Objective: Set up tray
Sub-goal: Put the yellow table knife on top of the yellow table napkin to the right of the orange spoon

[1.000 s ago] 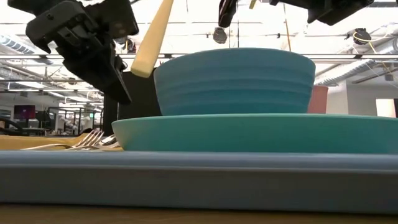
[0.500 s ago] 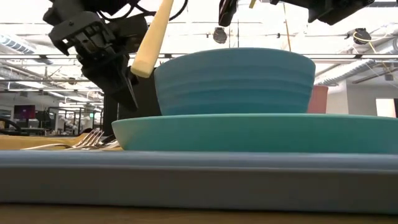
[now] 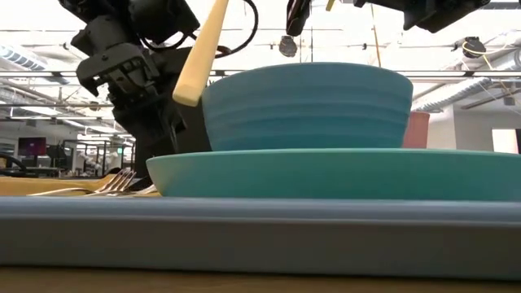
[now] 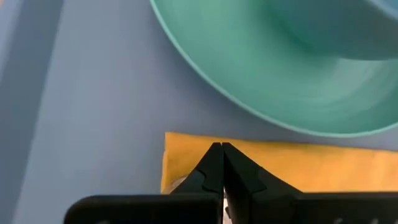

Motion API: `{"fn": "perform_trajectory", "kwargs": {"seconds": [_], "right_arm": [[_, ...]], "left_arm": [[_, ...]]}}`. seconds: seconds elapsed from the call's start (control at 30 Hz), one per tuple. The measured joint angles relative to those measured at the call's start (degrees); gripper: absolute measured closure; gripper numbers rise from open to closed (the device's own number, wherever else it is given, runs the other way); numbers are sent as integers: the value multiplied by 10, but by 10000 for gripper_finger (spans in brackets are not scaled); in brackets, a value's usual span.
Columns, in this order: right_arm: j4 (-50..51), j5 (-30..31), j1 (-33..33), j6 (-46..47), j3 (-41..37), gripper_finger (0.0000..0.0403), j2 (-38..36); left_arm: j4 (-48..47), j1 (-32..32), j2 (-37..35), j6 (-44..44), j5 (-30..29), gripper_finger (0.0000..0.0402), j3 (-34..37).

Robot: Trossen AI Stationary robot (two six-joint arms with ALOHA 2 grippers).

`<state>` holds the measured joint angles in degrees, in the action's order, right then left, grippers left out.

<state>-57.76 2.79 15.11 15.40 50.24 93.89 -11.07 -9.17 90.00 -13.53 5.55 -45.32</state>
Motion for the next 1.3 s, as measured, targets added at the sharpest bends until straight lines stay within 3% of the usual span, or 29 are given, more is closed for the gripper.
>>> {"fn": "perform_trajectory", "kwargs": {"seconds": [0.17, 1.03, 1.3], "right_arm": [[-1, 0, 0, 0, 0, 403, 0], [2, 1, 0, -2, 0, 403, 0], [2, 1, 0, -2, 0, 403, 0]], "left_arm": [[17, 9, 20, 7, 21, 401, 0], [-2, 9, 28, -16, 19, 401, 0], [-21, 9, 27, -34, -7, 401, 0]]}}
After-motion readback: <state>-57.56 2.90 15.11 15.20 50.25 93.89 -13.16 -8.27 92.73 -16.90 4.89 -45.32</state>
